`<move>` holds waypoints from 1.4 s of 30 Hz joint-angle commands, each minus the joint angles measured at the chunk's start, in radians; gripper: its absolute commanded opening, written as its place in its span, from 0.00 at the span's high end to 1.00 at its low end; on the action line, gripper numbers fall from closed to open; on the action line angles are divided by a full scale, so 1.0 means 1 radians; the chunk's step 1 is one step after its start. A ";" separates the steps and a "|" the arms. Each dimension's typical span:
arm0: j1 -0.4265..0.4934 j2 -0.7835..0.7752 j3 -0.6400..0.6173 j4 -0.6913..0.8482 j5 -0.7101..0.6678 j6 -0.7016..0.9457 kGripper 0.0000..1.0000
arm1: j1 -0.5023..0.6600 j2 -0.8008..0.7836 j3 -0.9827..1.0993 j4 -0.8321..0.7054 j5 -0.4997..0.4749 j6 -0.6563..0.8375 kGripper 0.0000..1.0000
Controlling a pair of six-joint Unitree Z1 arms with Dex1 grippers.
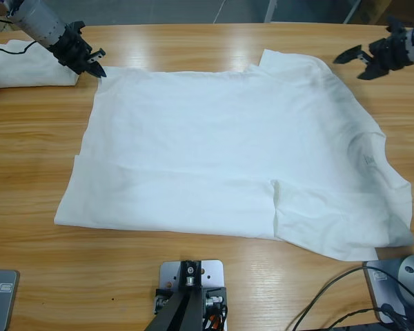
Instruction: Fold clothes
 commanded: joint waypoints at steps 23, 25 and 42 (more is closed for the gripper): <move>0.011 0.018 0.046 -0.021 -0.018 -0.007 1.00 | 0.038 0.337 -0.251 -0.032 0.179 -0.191 0.38; 0.011 0.018 0.047 -0.023 -0.018 -0.007 1.00 | 0.046 0.351 -0.287 0.020 0.180 -0.204 0.47; 0.021 0.013 0.053 -0.023 -0.025 -0.007 1.00 | 0.051 0.380 -0.386 0.149 0.089 -0.237 1.00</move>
